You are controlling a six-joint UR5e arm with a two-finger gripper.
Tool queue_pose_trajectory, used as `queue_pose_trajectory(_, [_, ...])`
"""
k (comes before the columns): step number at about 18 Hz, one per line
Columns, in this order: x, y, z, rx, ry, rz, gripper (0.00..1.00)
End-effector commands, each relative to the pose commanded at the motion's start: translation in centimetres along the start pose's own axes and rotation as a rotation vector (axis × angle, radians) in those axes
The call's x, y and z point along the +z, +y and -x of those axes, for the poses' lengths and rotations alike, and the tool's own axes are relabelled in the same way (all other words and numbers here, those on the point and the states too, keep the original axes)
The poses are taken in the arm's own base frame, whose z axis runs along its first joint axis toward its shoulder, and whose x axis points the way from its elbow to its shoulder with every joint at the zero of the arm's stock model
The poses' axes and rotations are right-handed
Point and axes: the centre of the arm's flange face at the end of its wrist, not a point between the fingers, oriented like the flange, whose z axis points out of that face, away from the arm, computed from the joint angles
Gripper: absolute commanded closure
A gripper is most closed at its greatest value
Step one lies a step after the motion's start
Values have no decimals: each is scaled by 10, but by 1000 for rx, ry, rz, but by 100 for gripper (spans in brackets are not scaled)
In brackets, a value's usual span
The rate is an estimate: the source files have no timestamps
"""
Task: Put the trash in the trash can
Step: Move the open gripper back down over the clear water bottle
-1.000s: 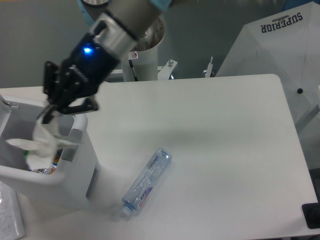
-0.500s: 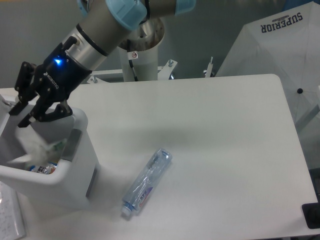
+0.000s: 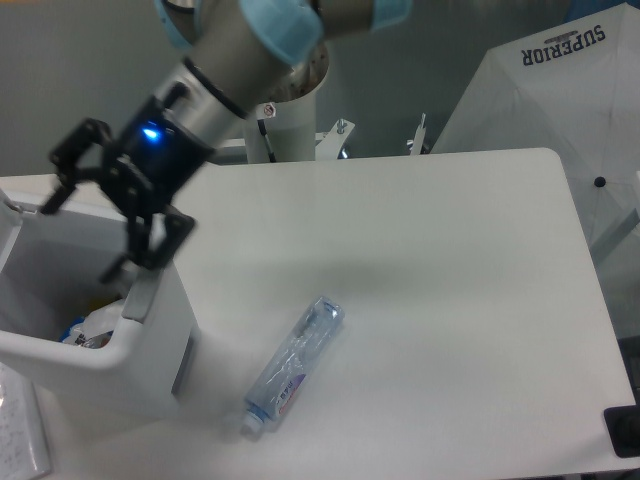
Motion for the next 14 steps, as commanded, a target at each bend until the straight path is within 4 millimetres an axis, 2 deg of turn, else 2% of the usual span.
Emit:
queue_pose_trajectory(6, [30,10,96,-158,-47,40,0])
queue_pose_trajectory(8, [45,26,122,-185,-86,90,0])
queue_pose_trajectory(11, [66,57,145,-223,-151,196,0])
queue_pose_trajectory(14, [81,78,161,-237,-196,278,0])
